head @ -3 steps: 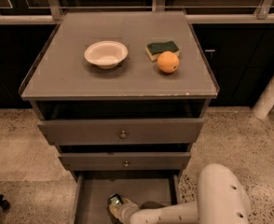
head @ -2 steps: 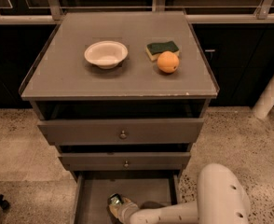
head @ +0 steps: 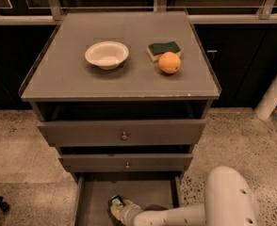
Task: Pick green can from bottom drawer and place on counter
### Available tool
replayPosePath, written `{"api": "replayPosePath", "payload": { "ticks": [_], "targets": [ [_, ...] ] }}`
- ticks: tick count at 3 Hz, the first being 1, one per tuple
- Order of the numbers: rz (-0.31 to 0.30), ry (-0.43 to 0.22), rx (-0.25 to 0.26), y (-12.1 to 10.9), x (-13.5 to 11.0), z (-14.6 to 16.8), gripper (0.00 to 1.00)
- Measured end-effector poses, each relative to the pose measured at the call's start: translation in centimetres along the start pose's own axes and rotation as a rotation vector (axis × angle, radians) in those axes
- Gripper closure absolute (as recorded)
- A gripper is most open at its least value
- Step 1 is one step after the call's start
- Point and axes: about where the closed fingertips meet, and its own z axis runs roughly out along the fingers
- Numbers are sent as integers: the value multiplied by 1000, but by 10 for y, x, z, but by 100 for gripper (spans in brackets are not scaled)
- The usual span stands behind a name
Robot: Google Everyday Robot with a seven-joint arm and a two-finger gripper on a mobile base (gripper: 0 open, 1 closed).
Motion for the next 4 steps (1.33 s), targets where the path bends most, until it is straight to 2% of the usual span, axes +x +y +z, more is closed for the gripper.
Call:
{"api": "replayPosePath", "payload": {
  "ticks": [1,2,3,4],
  "targets": [
    [-26,21,-44,3,-8,-31,100],
    [-84,29,-39,3,-25,-81,100],
    [-133,17,-2,1,-42,-134,100],
    [-181,-2,57,2,-70,-192,100]
  ]
}}
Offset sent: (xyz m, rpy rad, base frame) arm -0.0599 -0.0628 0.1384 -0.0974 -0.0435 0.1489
